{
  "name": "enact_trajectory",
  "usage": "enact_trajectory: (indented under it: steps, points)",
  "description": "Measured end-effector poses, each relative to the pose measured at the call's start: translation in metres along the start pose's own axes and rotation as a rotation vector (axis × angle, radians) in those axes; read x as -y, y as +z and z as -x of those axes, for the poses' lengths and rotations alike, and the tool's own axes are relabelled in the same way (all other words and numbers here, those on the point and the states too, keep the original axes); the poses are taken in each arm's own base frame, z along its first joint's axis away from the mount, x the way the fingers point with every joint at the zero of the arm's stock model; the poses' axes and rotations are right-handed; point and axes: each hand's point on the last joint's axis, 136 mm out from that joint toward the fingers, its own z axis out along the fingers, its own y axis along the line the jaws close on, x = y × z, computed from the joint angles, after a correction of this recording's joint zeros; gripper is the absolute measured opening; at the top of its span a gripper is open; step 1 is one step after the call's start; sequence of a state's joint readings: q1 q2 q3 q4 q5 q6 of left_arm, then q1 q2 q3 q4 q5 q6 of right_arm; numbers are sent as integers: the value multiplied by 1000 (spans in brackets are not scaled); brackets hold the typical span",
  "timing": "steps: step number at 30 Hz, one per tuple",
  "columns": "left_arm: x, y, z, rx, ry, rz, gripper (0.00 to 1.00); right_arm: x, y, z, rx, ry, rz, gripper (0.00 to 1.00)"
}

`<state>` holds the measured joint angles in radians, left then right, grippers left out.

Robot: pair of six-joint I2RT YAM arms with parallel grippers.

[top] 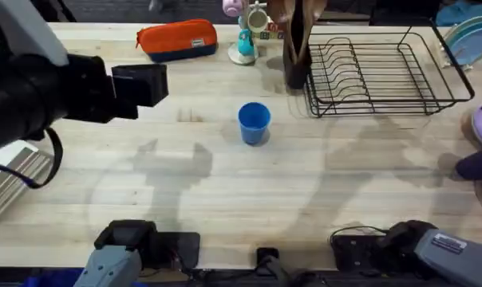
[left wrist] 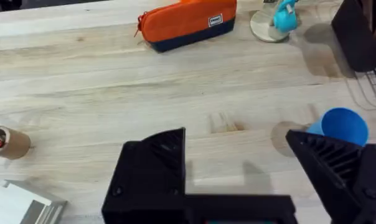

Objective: Pick up the cup on the table and put them onto the rack.

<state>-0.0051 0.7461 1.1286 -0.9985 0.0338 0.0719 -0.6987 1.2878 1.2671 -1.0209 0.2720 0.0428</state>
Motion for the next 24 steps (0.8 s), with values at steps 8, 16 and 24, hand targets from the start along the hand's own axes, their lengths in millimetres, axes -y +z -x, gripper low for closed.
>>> enact_trajectory:
  steps: [8,16,24]
  points:
    - [0,0,0,0,0,0,993,-6,21,0,-60,-39,5,996]
    - [0,0,4,14,0,1,993,-13,48,-3,-133,-72,4,997]
    - [0,0,4,15,1,1,993,-25,76,-11,-219,-123,41,996]
